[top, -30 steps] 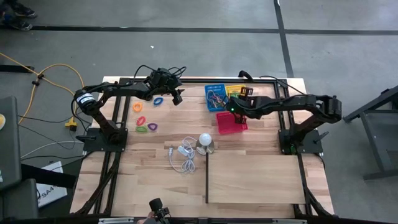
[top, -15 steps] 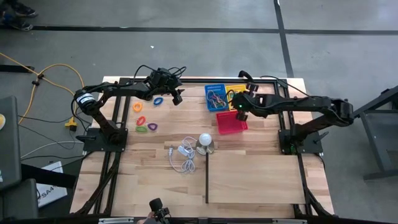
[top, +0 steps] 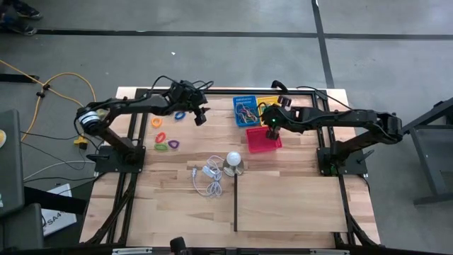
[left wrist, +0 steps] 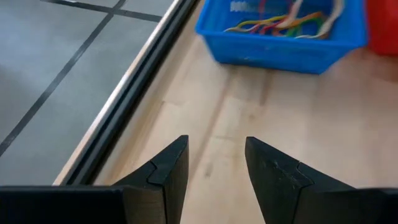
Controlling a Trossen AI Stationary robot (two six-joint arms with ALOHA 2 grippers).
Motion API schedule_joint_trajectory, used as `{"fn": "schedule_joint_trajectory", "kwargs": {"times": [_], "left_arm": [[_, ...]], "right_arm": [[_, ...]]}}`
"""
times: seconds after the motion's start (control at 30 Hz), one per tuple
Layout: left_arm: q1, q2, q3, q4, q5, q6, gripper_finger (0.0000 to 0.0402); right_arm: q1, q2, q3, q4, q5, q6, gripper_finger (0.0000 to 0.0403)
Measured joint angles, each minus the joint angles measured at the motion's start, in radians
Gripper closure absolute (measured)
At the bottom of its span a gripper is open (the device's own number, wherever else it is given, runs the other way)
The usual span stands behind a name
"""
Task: Pick & Place Office Desk Supplies
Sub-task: Put the blue coil keychain into the red bin
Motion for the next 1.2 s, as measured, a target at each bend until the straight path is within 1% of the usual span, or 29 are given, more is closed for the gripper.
{"fn": "schedule_joint_trajectory", "kwargs": {"times": [0.13,0.33,0.5,0.6,0.73,1.0,1.13,1.2], "left_arm": [[-0.054,-0.077,0.000,-0.079,-0.013,-0.022,0.0250],[-0.133,-0.192,0.000,-0.174,-0.013,-0.040,0.0250],[-0.175,-0.273,0.000,-0.201,-0.013,-0.080,0.0250],[-0.189,-0.304,0.000,-0.204,-0.014,-0.100,0.0250],[-0.197,-0.321,0.000,-0.207,-0.013,-0.114,0.0250],[-0.198,-0.319,0.000,-0.209,-0.013,-0.140,0.0250],[-0.202,-0.318,0.000,-0.211,-0.013,-0.154,0.0250],[-0.203,-0.318,0.000,-0.211,-0.013,-0.163,0.0250]], "right_arm": [[0.000,0.000,0.000,0.024,-0.006,-0.002,0.0293],[0.000,-0.028,0.003,0.022,-0.081,-0.023,0.0293],[-0.003,-0.125,0.004,0.007,-0.161,-0.034,0.0293],[-0.009,-0.208,0.004,-0.025,-0.185,-0.032,0.0293],[-0.032,-0.317,0.004,-0.080,-0.224,-0.020,0.0293],[-0.101,-0.507,0.004,-0.171,-0.403,0.065,0.0293],[-0.121,-0.571,0.004,-0.214,-0.442,0.080,0.0293],[-0.120,-0.596,0.004,-0.230,-0.445,0.090,0.0293]]}}
